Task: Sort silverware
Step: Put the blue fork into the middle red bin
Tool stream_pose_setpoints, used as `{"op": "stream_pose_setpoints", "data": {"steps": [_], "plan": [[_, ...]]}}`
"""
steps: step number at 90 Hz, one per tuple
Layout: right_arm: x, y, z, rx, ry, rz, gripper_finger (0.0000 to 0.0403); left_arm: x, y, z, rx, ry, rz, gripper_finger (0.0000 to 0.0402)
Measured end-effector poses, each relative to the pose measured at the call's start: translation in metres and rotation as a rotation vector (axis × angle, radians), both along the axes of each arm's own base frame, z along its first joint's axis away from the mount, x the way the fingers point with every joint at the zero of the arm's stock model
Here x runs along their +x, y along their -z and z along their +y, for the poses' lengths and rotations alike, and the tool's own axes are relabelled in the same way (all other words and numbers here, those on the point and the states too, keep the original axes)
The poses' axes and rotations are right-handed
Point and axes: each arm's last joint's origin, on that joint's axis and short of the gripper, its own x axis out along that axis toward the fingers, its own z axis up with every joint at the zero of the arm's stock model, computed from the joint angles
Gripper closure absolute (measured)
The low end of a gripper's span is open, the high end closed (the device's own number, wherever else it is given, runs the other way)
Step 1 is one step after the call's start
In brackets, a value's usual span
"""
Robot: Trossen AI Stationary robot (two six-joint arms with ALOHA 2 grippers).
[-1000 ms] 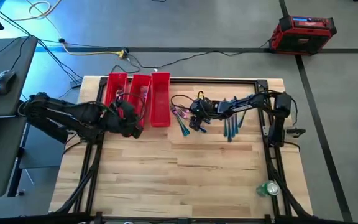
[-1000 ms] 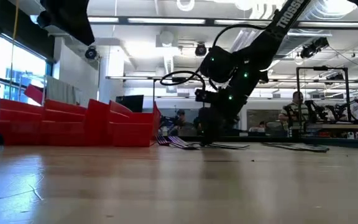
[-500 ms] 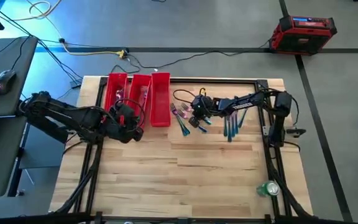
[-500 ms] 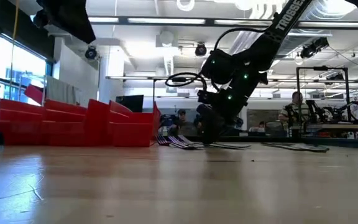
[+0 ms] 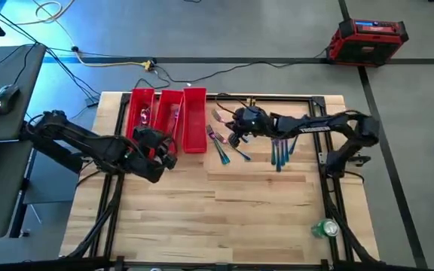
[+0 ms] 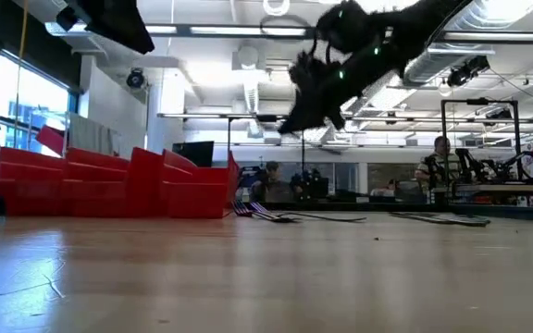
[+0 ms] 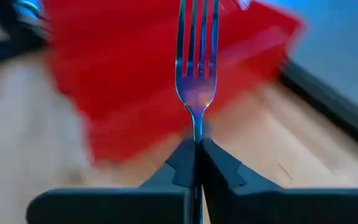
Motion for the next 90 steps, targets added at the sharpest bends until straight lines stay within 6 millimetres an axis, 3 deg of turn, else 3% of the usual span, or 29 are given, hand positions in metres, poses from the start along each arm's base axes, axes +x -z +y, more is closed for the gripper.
{"op": "stream_pose_setpoints", "data": {"steps": [13, 43, 61, 69, 81, 90], "plan": [[0.008, -0.027, 0.031, -0.125, -0.067, -0.182, 0.0402, 0.015, 0.009, -0.006, 0.066, -0.027, -0.016, 0.0327], [0.012, -0.046, 0.091, -0.511, 0.005, -0.227, 0.0403, 0.054, 0.016, -0.020, 0.208, -0.051, -0.143, 0.0231], [0.011, -0.052, 0.106, -0.587, 0.004, -0.250, 0.0403, 0.064, 0.007, -0.040, 0.353, -0.026, -0.137, 0.0187], [0.011, -0.053, 0.107, -0.593, 0.002, -0.250, 0.0403, 0.068, 0.002, -0.048, 0.336, 0.113, -0.086, 0.0186], [0.011, -0.053, 0.106, -0.593, 0.003, -0.252, 0.0403, 0.082, -0.015, -0.060, 0.312, 0.465, -0.114, 0.0195], [0.011, -0.053, 0.106, -0.594, 0.002, -0.252, 0.0403, 0.086, -0.028, -0.057, 0.351, 0.452, -0.183, 0.0199]]}}
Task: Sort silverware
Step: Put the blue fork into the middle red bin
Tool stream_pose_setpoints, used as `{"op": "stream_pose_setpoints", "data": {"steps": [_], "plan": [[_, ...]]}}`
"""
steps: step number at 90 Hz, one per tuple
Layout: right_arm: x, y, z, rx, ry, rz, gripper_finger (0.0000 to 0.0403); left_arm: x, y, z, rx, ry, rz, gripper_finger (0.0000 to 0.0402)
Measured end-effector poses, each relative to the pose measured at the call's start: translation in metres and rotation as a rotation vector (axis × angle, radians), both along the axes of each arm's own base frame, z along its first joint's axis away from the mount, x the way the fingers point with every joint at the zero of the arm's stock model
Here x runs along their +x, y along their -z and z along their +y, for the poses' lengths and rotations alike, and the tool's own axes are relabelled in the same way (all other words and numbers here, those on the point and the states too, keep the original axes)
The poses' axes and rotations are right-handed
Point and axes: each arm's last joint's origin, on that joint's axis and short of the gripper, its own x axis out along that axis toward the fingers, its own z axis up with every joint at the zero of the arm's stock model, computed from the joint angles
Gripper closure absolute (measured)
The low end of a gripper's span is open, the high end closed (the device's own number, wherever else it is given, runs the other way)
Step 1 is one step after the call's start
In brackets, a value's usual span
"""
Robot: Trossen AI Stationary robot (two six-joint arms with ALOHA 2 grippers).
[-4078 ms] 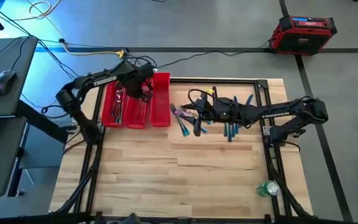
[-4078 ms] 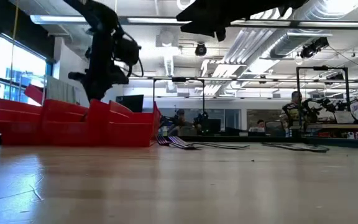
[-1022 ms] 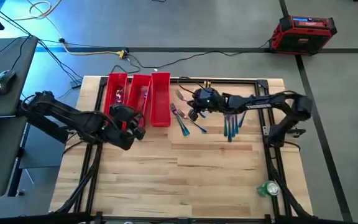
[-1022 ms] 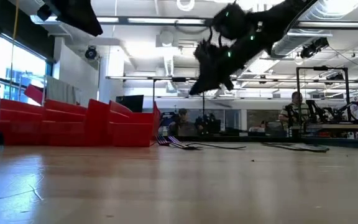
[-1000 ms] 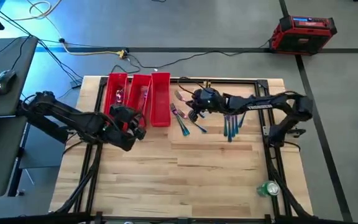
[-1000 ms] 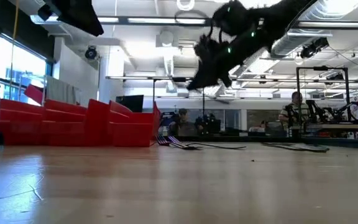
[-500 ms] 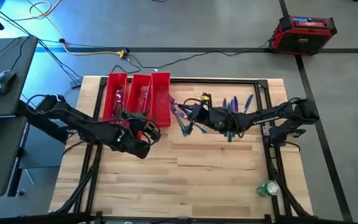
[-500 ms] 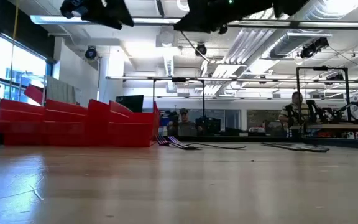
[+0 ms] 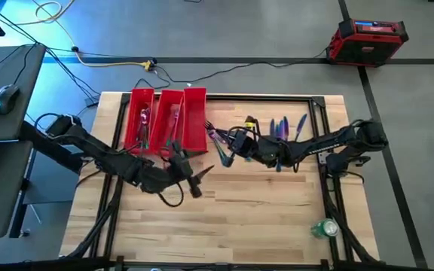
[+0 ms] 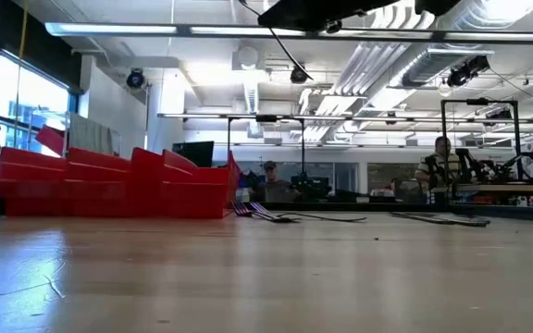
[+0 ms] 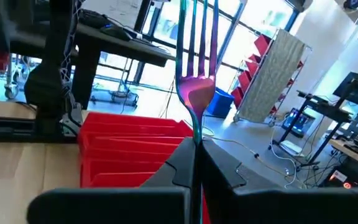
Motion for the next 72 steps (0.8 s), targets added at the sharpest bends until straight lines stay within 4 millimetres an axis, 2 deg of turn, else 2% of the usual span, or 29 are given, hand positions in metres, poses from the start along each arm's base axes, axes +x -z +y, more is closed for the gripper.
{"op": "stream_pose_setpoints", "data": {"steps": [14, 34, 55, 72], "plan": [[0.000, 0.000, 0.002, -0.013, -0.002, 0.007, 0.0403, -0.001, -0.006, 0.015, 0.008, -0.243, -0.055, 0.0195], [0.000, 0.000, 0.002, -0.013, -0.002, 0.006, 0.0403, 0.005, 0.002, 0.040, -0.070, -0.368, -0.084, 0.0175], [0.000, 0.000, 0.002, -0.013, 0.003, 0.007, 0.0403, 0.014, 0.005, 0.065, -0.125, -0.355, -0.098, 0.0170], [0.000, 0.000, 0.002, -0.013, 0.002, 0.006, 0.0403, 0.015, 0.005, 0.069, -0.131, -0.350, -0.099, 0.0210]]}}
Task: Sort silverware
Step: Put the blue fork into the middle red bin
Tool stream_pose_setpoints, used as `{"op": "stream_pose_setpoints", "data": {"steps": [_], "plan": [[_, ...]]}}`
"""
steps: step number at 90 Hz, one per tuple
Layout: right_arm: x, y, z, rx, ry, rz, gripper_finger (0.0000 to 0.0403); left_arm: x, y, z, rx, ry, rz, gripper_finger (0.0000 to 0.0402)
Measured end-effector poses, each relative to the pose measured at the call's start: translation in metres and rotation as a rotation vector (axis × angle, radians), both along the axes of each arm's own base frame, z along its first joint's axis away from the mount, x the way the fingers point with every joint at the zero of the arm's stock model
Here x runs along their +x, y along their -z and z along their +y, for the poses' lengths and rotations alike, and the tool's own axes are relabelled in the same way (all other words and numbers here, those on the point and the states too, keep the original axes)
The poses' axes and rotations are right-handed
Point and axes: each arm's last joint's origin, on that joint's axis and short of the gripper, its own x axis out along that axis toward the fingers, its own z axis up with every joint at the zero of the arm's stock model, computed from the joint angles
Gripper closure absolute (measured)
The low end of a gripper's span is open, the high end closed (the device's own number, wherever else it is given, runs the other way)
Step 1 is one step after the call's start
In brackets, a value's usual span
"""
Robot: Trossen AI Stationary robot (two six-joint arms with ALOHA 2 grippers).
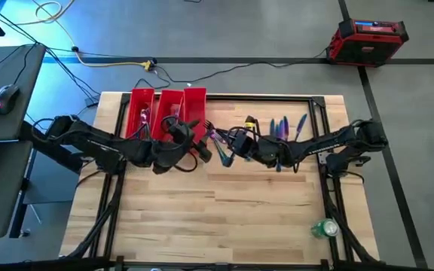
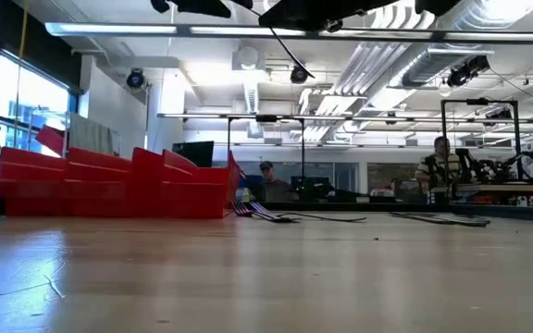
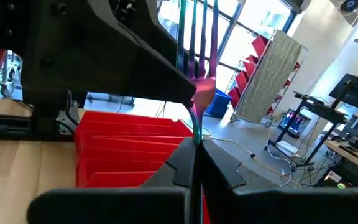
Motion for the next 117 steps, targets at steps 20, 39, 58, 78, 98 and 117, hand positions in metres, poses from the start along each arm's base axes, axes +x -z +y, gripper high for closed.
{"op": "stream_pose_setpoints", "data": {"steps": [20, 39, 58, 78, 98, 117], "plan": [[0.000, 0.000, 0.000, 0.000, 0.004, -0.001, 0.0403, 0.002, -0.001, 0.006, -0.018, 0.012, -0.027, 0.0291], [0.000, 0.000, 0.000, 0.000, 0.001, 0.000, 0.0403, 0.003, -0.002, 0.010, -0.016, 0.001, -0.033, 0.0338], [0.000, 0.000, 0.000, 0.000, -0.008, 0.000, 0.0403, 0.003, -0.009, 0.009, 0.035, 0.006, -0.031, 0.0348], [0.000, 0.000, 0.001, -0.007, -0.009, 0.006, 0.0403, 0.006, -0.010, 0.008, 0.049, 0.096, -0.023, 0.0389], [0.000, 0.001, 0.001, -0.011, -0.015, 0.014, 0.0403, 0.004, -0.011, -0.001, 0.109, 0.111, 0.038, 0.0400], [0.000, 0.001, 0.001, 0.003, -0.021, 0.008, 0.0388, 0.000, -0.011, -0.013, 0.175, 0.086, 0.111, 0.0401]]}}
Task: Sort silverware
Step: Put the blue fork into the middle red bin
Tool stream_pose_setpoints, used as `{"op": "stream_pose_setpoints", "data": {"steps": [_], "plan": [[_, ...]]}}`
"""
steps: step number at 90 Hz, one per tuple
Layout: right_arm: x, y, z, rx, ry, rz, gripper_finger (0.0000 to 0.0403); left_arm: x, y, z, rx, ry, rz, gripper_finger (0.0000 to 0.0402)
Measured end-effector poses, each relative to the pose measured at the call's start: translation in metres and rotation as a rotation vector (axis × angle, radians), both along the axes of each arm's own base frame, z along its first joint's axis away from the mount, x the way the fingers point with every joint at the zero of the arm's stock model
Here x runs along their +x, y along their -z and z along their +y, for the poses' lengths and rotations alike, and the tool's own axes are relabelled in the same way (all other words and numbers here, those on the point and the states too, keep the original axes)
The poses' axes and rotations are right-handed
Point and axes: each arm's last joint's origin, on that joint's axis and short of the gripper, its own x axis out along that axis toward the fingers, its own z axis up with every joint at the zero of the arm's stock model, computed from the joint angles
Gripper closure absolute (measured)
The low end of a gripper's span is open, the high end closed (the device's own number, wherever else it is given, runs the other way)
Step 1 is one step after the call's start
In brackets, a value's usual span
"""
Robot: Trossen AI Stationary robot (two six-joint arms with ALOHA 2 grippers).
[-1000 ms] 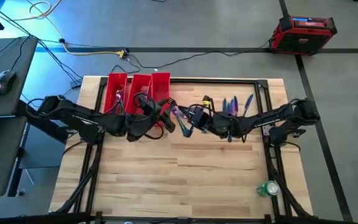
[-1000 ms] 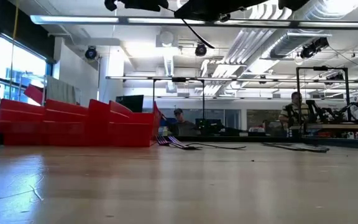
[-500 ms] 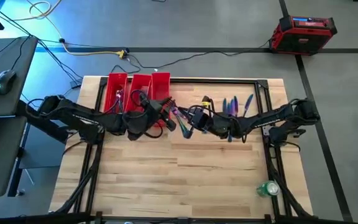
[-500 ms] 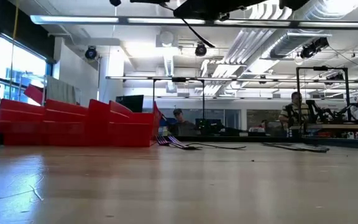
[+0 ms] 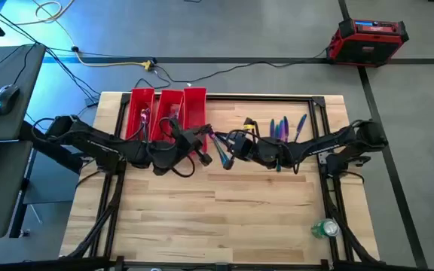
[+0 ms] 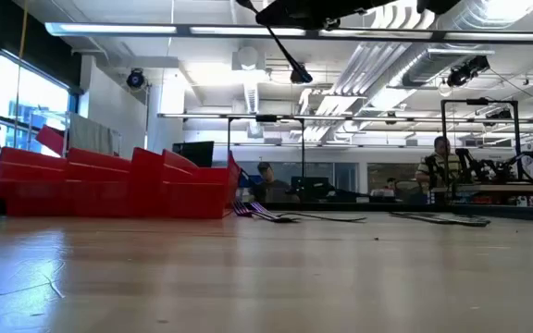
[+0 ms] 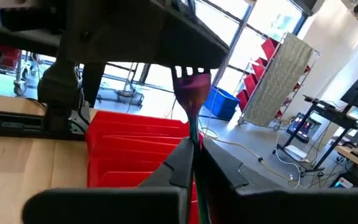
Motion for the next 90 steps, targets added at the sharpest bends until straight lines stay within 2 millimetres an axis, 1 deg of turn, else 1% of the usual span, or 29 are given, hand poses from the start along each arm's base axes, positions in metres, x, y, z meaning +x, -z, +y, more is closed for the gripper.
{"op": "stream_pose_setpoints", "data": {"steps": [6, 12, 34, 48, 58, 65, 79, 90], "plan": [[0.000, 0.000, 0.000, 0.003, 0.008, -0.002, 0.0375, -0.001, 0.000, -0.003, 0.014, -0.007, 0.014, 0.0401], [0.000, 0.000, -0.001, 0.004, 0.017, -0.001, 0.0353, -0.002, 0.000, -0.004, 0.027, -0.029, 0.026, 0.0401], [0.000, 0.000, -0.001, 0.006, 0.031, -0.007, 0.0239, -0.005, -0.002, -0.006, 0.054, -0.065, 0.058, 0.0401], [-0.001, 0.000, -0.002, 0.004, 0.064, -0.002, 0.0189, -0.008, -0.002, -0.005, 0.073, -0.104, 0.089, 0.0401], [-0.001, 0.001, -0.002, 0.002, 0.067, 0.007, 0.0174, -0.016, -0.009, -0.002, 0.077, -0.140, 0.090, 0.0401], [-0.001, 0.001, -0.002, 0.002, 0.067, 0.008, 0.0172, -0.024, -0.018, 0.001, 0.078, -0.156, 0.091, 0.0401], [-0.001, 0.001, -0.002, 0.003, 0.066, 0.009, 0.0172, -0.042, -0.051, 0.012, 0.085, -0.225, 0.114, 0.0401], [-0.001, 0.001, -0.002, 0.002, 0.066, 0.009, 0.0172, -0.055, -0.076, 0.031, 0.049, -0.252, 0.142, 0.0401]]}}
